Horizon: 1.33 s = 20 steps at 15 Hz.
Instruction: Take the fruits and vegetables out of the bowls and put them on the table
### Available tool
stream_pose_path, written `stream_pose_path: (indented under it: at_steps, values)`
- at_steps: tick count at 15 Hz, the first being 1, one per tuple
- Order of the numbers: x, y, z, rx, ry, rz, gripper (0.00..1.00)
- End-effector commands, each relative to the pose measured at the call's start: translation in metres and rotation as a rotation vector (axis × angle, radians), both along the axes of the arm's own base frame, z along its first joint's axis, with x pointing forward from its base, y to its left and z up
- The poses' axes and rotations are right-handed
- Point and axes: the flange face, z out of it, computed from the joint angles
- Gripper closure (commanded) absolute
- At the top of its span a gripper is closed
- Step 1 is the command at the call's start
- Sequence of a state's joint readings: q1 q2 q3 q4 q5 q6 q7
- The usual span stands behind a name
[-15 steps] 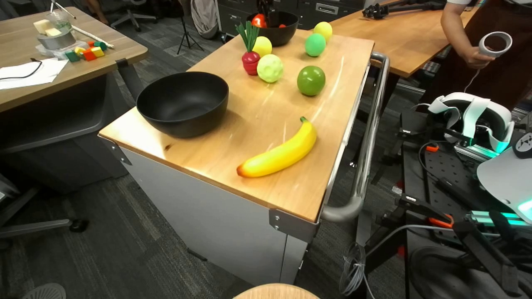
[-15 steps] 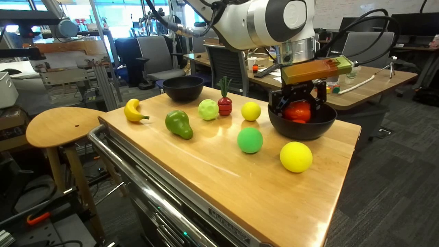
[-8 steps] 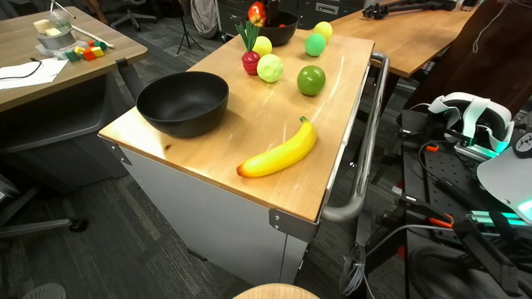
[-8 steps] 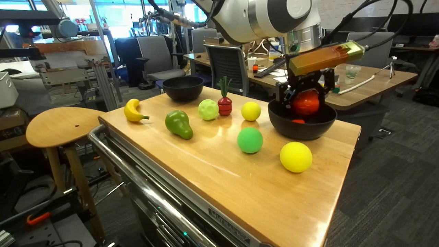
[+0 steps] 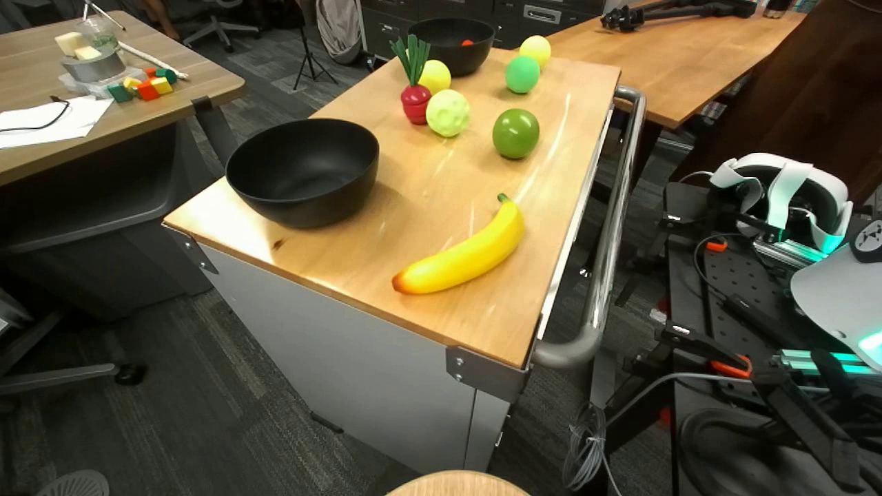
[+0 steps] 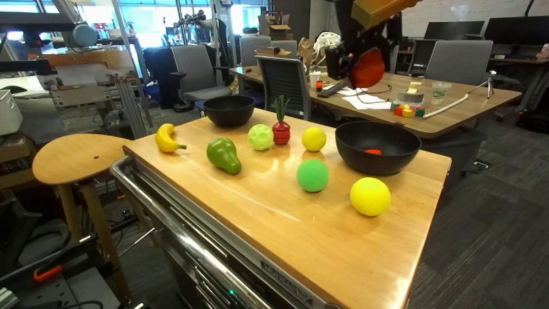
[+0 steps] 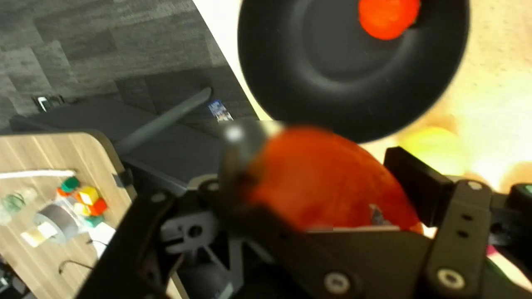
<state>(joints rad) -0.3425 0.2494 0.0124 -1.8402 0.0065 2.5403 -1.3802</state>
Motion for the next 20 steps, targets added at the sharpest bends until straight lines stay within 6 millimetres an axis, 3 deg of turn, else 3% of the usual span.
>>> stream_pose_path:
  at_steps: [1, 5, 8, 13, 20]
  values:
    - [-0.071, 0.041, 0.004, 0.139, 0.079, 0.127, 0.41]
    - [-0.146, 0.071, -0.018, 0.198, 0.278, 0.152, 0.41]
    - [-0.175, 0.081, -0.036, 0.152, 0.343, 0.161, 0.41]
    - [-0.189, 0.082, -0.072, 0.042, 0.391, 0.127, 0.41]
    - [-0.177, 0.075, -0.11, -0.03, 0.403, 0.044, 0.41]
